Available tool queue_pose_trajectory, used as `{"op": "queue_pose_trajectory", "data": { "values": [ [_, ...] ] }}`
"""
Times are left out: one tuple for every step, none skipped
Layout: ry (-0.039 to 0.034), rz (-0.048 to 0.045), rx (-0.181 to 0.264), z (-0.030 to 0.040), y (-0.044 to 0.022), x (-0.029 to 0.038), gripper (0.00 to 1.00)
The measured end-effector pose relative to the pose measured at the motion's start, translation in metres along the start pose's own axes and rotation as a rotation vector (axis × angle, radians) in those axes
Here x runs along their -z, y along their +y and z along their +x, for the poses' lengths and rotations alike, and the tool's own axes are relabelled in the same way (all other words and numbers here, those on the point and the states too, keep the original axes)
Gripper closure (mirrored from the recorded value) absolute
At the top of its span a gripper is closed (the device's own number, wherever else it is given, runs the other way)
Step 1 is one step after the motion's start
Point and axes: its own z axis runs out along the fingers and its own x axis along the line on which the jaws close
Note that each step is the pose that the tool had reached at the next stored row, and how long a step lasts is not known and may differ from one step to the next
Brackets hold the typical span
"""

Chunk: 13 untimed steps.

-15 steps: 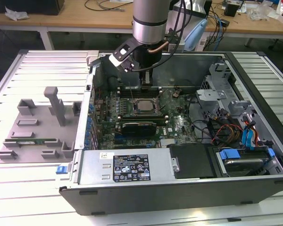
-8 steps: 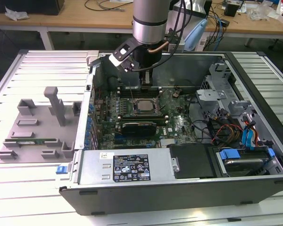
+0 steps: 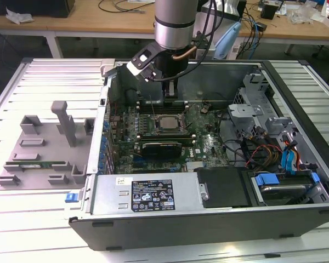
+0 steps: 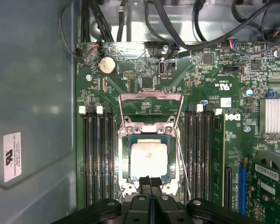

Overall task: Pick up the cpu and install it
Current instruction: 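Close the cpu cover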

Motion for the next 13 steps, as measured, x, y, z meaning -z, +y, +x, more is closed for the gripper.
{"op": "queue_pose_trajectory", "data": {
  "values": [
    [0.0001, -0.0001, 0.0, 0.0, 0.001, -0.0001, 0.89],
    [0.0002, -0.0001, 0.0, 0.0, 0.0019, -0.0001, 0.89],
    [0.0001, -0.0001, 0.0, 0.0, 0.0026, -0.0001, 0.89],
    [0.0002, -0.0001, 0.0, 0.0001, 0.004, -0.0001, 0.89],
    [0.0001, -0.0002, 0.0, 0.0001, 0.006, -0.0001, 0.89],
    [0.0001, -0.0001, 0.0, 0.0001, 0.0076, -0.0001, 0.89],
    [0.0002, -0.0001, 0.0, 0.0001, 0.0086, -0.0001, 0.89],
    [0.0002, -0.0001, 0.0, 0.0001, 0.0095, -0.0001, 0.89],
    [0.0002, -0.0002, 0.0, 0.0002, 0.0111, -0.0001, 0.89],
    [0.0002, -0.0002, 0.0, 0.0002, 0.0122, -0.0001, 0.89],
    [0.0002, -0.0001, 0.0, 0.0002, 0.0134, -0.0001, 0.89],
    [0.0002, -0.0001, 0.0, 0.0002, 0.0154, -0.0001, 0.89],
    [0.0002, -0.0001, 0.0, 0.0002, 0.0173, -0.0001, 0.89]
  ]
}}
